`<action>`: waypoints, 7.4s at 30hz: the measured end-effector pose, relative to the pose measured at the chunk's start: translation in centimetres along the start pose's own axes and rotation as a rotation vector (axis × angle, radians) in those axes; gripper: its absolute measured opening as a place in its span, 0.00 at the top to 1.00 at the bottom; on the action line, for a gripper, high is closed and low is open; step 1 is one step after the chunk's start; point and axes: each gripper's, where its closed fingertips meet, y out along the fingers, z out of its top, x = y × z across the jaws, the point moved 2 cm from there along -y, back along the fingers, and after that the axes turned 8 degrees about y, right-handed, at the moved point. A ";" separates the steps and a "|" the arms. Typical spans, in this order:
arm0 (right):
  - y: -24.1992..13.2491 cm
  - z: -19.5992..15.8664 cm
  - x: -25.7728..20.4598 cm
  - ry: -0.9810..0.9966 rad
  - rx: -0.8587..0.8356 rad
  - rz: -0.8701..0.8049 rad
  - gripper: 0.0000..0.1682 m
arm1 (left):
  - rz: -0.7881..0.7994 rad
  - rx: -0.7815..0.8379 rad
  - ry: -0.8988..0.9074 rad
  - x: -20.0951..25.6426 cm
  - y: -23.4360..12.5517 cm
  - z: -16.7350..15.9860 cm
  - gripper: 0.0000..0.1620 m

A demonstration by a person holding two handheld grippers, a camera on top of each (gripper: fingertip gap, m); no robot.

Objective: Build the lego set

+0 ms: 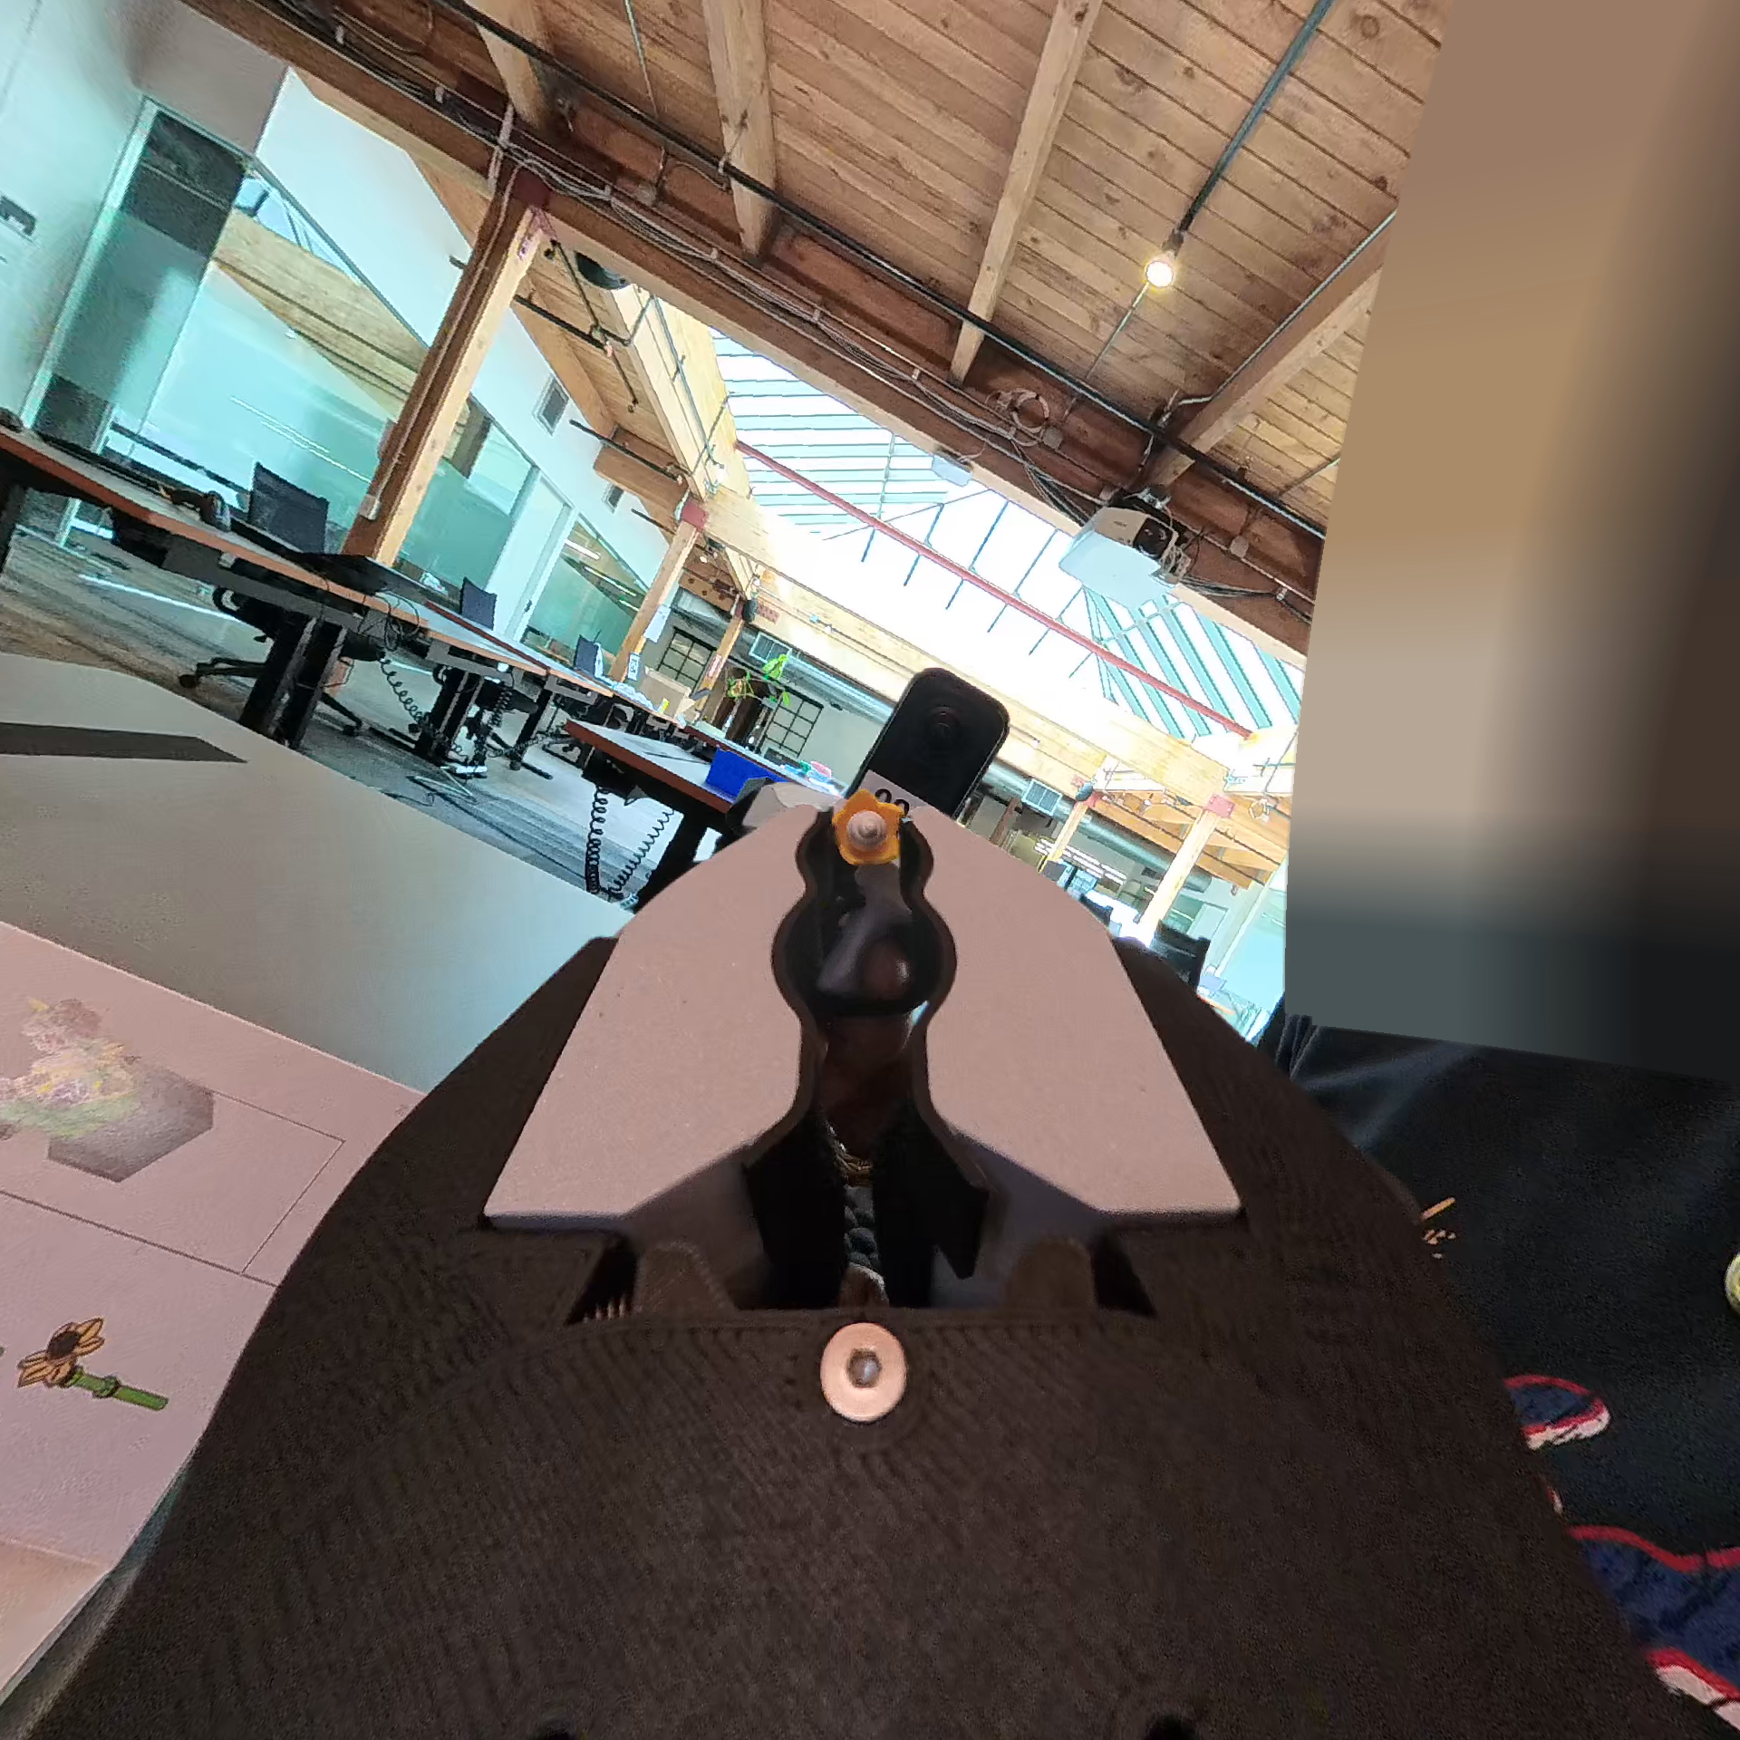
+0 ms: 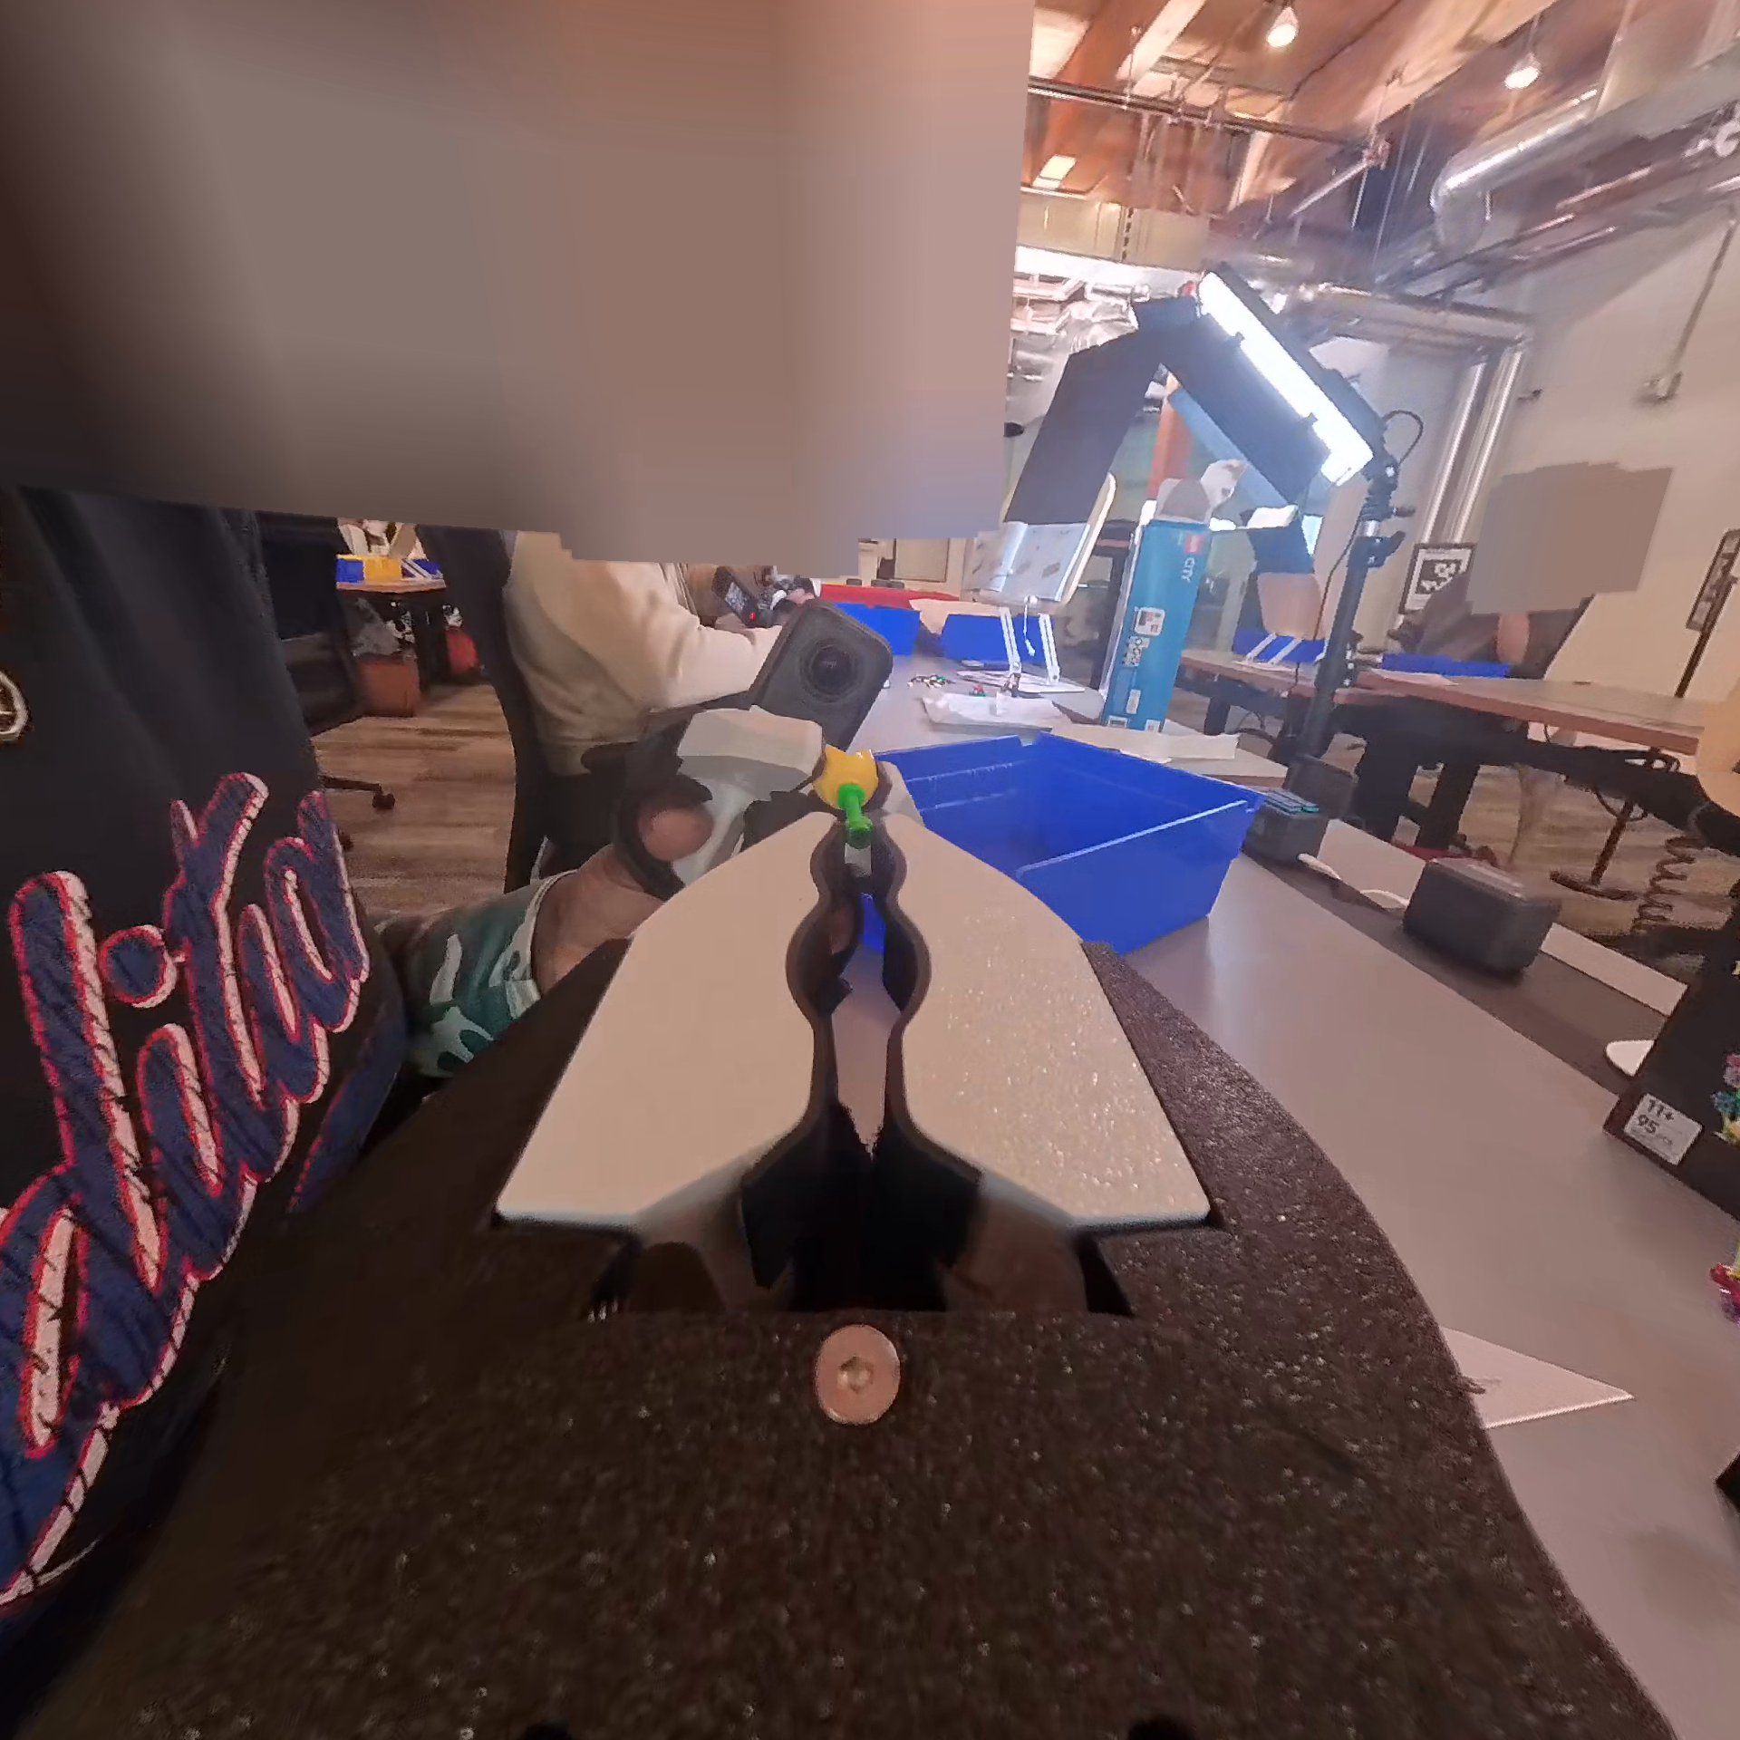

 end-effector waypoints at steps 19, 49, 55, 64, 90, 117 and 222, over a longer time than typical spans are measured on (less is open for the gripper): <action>-4.4 -0.7 2.2 0.165 0.264 -0.026 0.97 | 0.714 -1.076 0.419 -9.1 -22.0 9.9 0.86; -5.4 -0.5 2.4 0.168 0.302 -0.044 0.97 | 0.606 -1.758 0.143 -25.9 -31.2 6.0 0.97; -5.5 -0.3 2.3 0.161 0.311 -0.043 0.97 | 0.665 -1.803 0.250 -25.6 -31.4 6.4 0.98; -5.1 -0.6 2.3 0.150 0.280 -0.051 0.97 | 0.636 -1.473 0.525 -19.2 -24.7 10.5 0.98; -4.7 -1.4 2.6 0.120 0.232 -0.091 0.97 | -0.259 -1.660 0.595 -3.6 -10.8 -12.8 0.98; -4.6 -2.0 3.1 0.124 0.186 -0.122 0.97 | -0.097 -1.407 0.543 -4.8 -7.8 -12.9 0.80; 3.7 -5.1 4.2 0.081 -0.460 -0.325 0.95 | 0.476 -0.574 1.153 -7.7 -4.3 -2.2 0.96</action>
